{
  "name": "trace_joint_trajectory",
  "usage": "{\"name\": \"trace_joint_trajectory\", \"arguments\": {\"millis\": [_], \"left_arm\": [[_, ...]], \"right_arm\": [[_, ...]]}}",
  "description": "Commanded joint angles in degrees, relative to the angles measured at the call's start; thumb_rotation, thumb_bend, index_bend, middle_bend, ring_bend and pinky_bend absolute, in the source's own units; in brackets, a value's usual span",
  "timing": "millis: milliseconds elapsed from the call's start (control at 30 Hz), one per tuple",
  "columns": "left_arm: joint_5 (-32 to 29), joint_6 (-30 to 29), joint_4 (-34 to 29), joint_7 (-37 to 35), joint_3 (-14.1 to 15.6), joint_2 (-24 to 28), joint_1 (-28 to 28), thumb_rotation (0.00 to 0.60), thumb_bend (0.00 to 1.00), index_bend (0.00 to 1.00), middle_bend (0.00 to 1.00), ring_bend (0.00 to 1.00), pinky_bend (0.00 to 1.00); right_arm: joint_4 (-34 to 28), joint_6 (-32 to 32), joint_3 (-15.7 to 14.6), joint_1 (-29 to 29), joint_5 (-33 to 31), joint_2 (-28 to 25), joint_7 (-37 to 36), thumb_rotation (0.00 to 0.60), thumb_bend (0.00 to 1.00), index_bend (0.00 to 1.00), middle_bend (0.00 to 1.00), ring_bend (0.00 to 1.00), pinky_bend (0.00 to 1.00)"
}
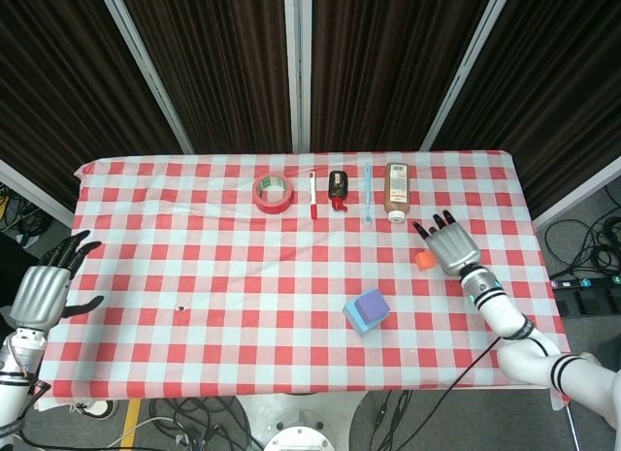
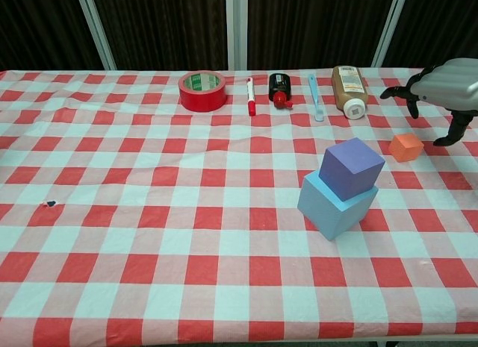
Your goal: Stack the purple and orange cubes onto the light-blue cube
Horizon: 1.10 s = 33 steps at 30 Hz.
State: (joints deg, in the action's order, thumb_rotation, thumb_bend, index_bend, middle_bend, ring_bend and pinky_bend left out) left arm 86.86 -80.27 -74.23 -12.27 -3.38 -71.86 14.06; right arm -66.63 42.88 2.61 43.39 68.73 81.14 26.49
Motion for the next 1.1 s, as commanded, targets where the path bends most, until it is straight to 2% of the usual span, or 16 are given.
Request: {"name": "trace_joint_trajectory", "arguments": {"millis": [33,533,1100], "left_arm": [[0.2,-0.4,-0.3,0.5,-0.2,0.0,0.1,0.6,0.2,0.23,0.19,0.13,0.24],[0.0,-0.4,0.1,0.4,-0.1,0.1,-0.1,0.6,0.2,0.23,0.19,0.13,0.24],[0.0,-0.4,0.2,0.2,0.1,0.3,-0.2,0.6,0.2,0.23,0.19,0.13,0.24]], "right_arm": [[1.0,-0.9,-0.2,0.2,0.3,1.1,-1.0,0.6,0.12,0.0,0.35,0.1,0.1],[5.4,-0.5,-0.5,0.3,3.2,4.8,-4.4,0.6,0.12,0.0,0.4,0.13,0.12],[6.5,0.9,0.0,-0.2,5.1,5.6,-7.1,0.6,0.14,0.01,0.49,0.2,0.12]]}}
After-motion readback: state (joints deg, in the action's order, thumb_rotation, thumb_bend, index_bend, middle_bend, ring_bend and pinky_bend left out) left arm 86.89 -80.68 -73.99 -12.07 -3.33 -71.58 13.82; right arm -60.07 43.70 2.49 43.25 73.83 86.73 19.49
